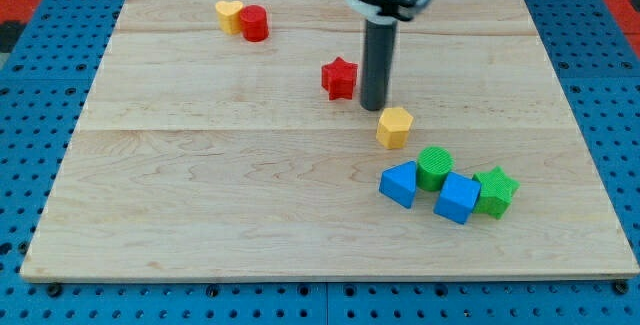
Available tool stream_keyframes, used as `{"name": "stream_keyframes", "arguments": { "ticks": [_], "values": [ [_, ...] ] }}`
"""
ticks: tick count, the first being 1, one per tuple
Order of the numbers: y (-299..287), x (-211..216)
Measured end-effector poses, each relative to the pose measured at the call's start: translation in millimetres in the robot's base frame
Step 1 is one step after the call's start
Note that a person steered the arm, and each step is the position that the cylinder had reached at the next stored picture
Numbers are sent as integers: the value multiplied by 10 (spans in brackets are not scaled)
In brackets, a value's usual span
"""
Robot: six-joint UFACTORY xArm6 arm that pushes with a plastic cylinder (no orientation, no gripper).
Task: Move the red star to the group of blocks
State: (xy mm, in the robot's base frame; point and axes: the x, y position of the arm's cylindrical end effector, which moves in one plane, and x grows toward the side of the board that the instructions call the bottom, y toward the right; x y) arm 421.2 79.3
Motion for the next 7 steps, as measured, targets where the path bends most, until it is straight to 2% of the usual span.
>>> {"name": "stream_keyframes", "arguments": {
  "ticks": [1,2,3,4,5,6,7],
  "values": [
    [423,304],
    [437,348],
    [207,-168],
    [196,-870],
    [-192,-871],
    [-829,-758],
    [-1078,-712]
  ]
}}
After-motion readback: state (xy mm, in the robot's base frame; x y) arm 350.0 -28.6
